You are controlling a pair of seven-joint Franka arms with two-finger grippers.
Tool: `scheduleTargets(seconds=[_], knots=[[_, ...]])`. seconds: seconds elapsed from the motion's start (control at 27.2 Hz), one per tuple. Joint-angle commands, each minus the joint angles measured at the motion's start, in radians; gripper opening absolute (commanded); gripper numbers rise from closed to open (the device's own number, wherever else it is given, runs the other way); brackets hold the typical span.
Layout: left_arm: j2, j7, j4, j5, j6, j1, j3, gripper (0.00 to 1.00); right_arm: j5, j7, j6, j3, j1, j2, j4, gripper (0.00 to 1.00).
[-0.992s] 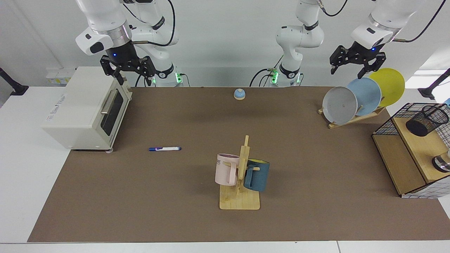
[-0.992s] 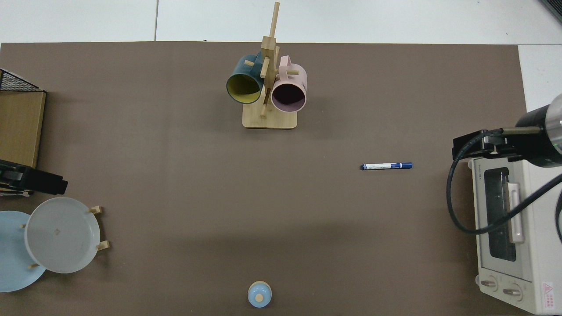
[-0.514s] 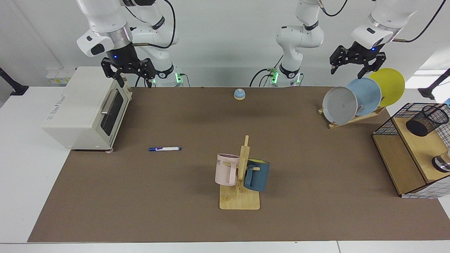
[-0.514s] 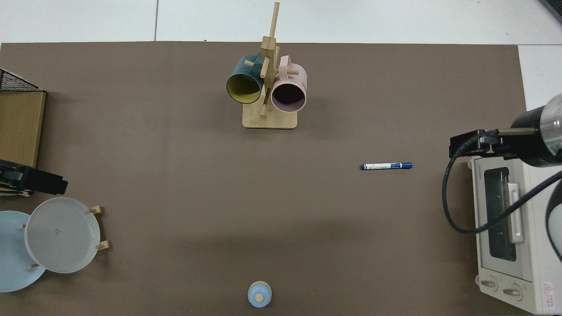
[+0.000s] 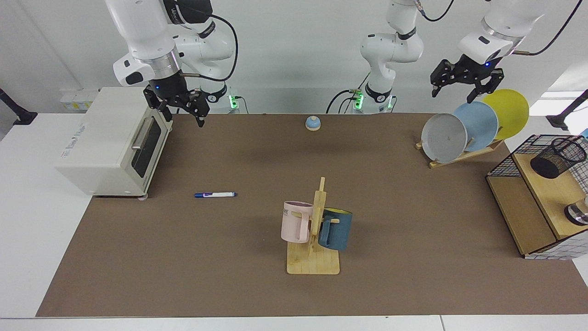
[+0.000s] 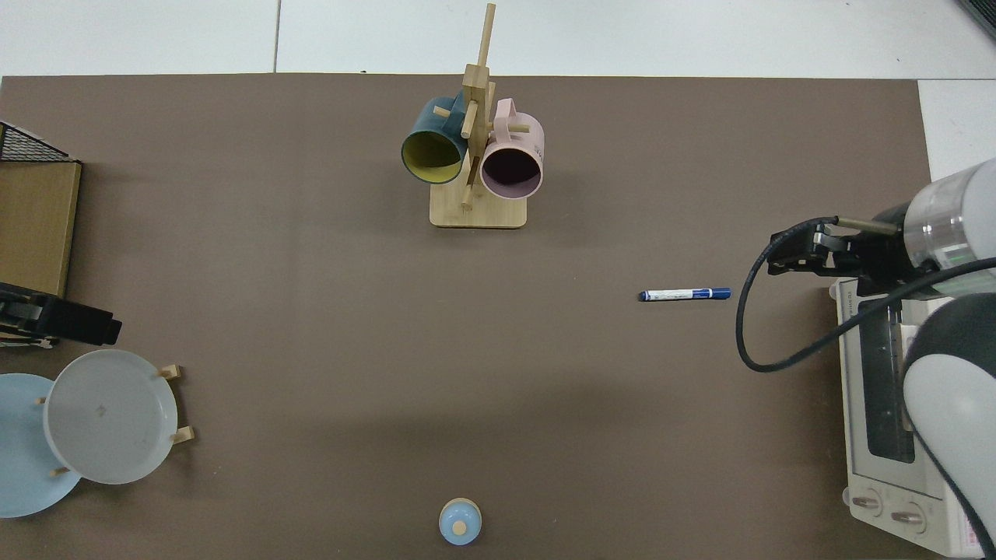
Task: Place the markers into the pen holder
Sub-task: 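Reach the right gripper down to the white marker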
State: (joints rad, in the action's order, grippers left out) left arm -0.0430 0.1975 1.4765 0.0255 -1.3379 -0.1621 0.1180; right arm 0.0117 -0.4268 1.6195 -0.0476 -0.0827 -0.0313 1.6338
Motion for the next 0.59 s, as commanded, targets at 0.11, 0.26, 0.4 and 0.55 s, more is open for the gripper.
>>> scheduleTargets(seconds=[0.11, 0.26, 0.4, 0.55], knots=[[-0.014, -0.006, 0.007, 0.004, 0.014, 0.004, -0.004, 1.0, 0.01, -0.34, 0.131, -0.002, 0.008, 0.045, 0.081, 0.99], [-0.014, -0.006, 0.008, 0.005, 0.014, 0.004, -0.004, 1.0, 0.01, -0.544, 0.158, -0.002, 0.009, 0.079, 0.083, 0.99], [-0.014, -0.007, 0.008, 0.005, 0.014, 0.009, -0.004, 1.0, 0.011, -0.676, 0.178, -0.003, 0.001, 0.103, 0.107, 0.99], [-0.015, -0.007, 0.008, 0.005, 0.014, 0.009, -0.003, 1.0, 0.042, -0.788, 0.256, -0.002, 0.001, 0.103, 0.167, 0.99]])
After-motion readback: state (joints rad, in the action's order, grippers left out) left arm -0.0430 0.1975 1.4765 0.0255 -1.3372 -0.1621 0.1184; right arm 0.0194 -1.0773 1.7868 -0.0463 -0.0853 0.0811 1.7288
